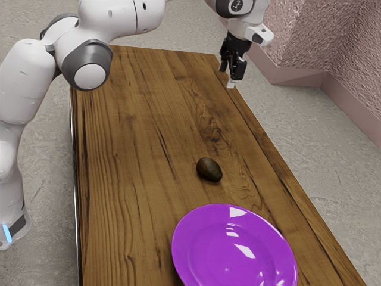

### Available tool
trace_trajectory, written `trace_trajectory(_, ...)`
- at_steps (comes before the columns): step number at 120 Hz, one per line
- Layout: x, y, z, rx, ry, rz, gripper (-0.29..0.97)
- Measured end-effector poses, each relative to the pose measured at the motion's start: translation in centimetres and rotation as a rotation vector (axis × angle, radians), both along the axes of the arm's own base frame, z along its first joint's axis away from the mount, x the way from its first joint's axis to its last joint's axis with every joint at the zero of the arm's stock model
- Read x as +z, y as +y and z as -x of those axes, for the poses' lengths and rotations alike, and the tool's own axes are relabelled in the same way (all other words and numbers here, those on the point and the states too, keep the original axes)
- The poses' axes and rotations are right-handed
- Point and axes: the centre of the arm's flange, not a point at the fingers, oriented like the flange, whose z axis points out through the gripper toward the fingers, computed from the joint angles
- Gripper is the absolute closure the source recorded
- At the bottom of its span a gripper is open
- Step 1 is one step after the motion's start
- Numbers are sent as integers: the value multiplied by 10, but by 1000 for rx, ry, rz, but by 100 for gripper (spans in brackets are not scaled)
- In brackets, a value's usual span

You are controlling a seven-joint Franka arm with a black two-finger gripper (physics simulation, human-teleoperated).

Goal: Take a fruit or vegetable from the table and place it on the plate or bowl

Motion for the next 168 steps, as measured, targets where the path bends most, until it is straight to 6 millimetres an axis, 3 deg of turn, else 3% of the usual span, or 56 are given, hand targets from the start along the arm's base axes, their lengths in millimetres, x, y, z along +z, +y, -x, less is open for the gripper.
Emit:
trace_trajectory(42, 1, 9, 0, -13, -18, 31, 0)
trace_trajectory(56, 2, 5, -2, -14, -34, 60, 0)
trace_trajectory(80, -13, -3, -12, -5, -30, 108, 0)
trace_trajectory(168, -13, -6, -14, 30, -42, 133, 0)
